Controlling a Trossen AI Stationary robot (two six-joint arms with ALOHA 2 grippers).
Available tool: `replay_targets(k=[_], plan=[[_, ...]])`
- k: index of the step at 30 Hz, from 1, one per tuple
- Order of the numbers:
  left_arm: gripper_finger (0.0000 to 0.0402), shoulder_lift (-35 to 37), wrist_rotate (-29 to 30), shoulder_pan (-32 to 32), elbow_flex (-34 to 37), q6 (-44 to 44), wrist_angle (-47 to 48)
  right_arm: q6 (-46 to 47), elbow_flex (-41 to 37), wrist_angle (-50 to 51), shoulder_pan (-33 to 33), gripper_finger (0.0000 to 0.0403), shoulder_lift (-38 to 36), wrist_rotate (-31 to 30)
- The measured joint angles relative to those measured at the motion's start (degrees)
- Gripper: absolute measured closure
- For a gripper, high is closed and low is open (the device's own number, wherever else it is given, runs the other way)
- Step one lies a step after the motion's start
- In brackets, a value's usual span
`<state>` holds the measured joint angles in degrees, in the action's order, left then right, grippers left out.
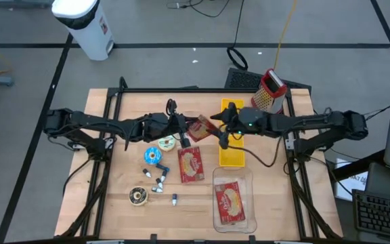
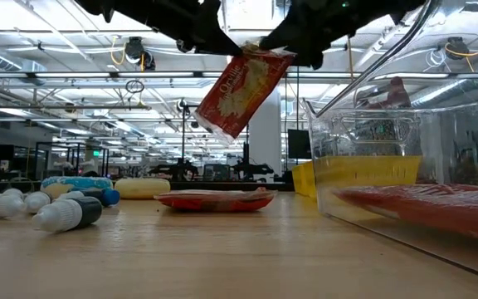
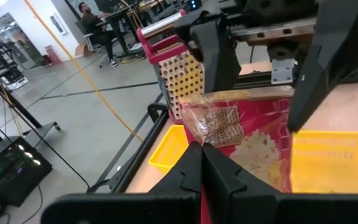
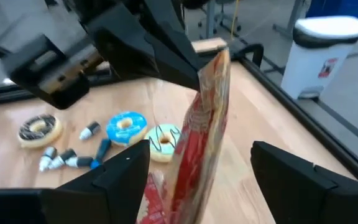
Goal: Pick & Place Food Item
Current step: Put the top red popcorn bag into the transparent bin
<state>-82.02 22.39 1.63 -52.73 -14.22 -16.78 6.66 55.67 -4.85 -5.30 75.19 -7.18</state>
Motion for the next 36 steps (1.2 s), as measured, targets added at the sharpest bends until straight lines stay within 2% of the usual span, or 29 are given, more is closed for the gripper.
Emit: replay_targets(k=[5,21,32,36], plan=[[0.0399,-0.02,0.11,-0.02,0.0,0.86,0.98,-0.06,1.43,1.87,0.0,0.016,2.72,0.0],[0.04,-0.11,0.16,-0.02,0.0,1.51,2.04,1.65,1.49,7.04,0.0,0.0276,1.15,-0.1],[0.0394,-0.11,0.2,-0.02,0.0,2.94,1.99,-0.22,1.49,6.7,0.09,0.0385,1.12,-0.18],[0.0381,-0.11,0.22,-0.02,0.0,4.22,1.95,-0.31,1.47,6.66,0.11,0.039,1.12,-0.15]])
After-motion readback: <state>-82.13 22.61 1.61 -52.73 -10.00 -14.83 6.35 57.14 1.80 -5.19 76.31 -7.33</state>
